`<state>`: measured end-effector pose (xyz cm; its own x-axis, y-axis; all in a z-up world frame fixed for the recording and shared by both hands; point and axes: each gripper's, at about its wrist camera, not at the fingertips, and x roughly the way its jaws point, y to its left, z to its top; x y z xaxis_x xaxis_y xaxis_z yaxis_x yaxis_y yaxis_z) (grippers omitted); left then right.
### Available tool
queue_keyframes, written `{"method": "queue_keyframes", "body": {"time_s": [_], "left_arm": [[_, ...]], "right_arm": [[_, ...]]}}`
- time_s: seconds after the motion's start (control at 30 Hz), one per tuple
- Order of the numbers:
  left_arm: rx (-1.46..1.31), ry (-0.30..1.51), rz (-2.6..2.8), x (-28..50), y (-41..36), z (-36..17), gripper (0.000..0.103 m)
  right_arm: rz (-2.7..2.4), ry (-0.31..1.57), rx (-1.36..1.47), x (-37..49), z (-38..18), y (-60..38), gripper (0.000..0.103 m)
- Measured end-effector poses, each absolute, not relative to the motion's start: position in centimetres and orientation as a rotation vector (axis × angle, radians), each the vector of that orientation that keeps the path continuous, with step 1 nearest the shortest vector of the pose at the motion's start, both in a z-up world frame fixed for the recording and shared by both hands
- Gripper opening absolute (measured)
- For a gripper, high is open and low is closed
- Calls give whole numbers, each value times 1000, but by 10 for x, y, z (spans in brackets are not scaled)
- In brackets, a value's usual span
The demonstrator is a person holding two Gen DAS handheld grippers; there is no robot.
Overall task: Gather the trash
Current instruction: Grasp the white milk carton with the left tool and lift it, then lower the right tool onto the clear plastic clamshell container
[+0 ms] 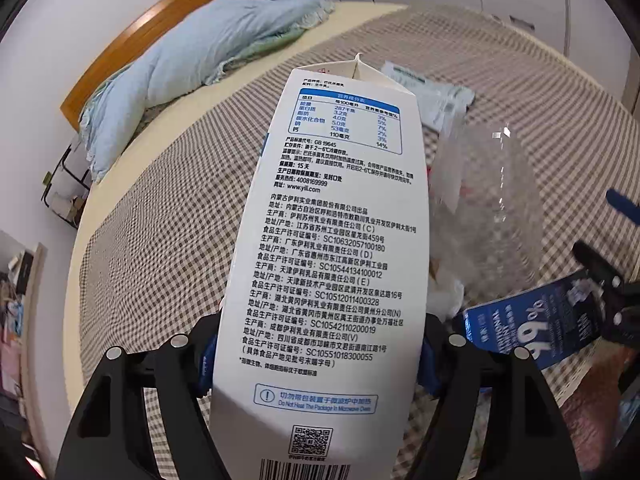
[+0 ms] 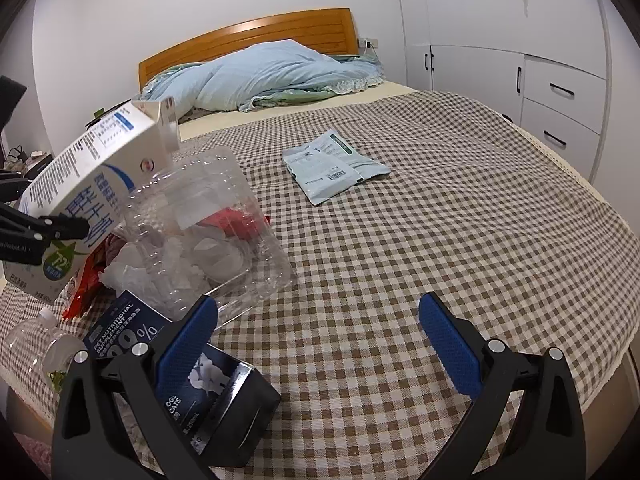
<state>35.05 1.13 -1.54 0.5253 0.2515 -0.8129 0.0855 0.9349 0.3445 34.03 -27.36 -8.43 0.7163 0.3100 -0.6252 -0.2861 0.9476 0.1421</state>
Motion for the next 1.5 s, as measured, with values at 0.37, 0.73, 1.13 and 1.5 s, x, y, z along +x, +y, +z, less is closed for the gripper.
{"method": "queue_keyframes", "body": {"time_s": [0.37,0.73,1.13,1.5], "left_arm": [[183,898,147,327,26,1,71],[25,813,149,297,39,14,71],[-174,683,96,259,70,6,71],[-225,618,94,263,100,6,71]], "right_arm": [[356,656,49,333,-76,-273,97],[323,610,47,321,-70,-282,97],[316,633,-126,310,-6,-243,97],[252,840,-277,359,41,-172,97]]}}
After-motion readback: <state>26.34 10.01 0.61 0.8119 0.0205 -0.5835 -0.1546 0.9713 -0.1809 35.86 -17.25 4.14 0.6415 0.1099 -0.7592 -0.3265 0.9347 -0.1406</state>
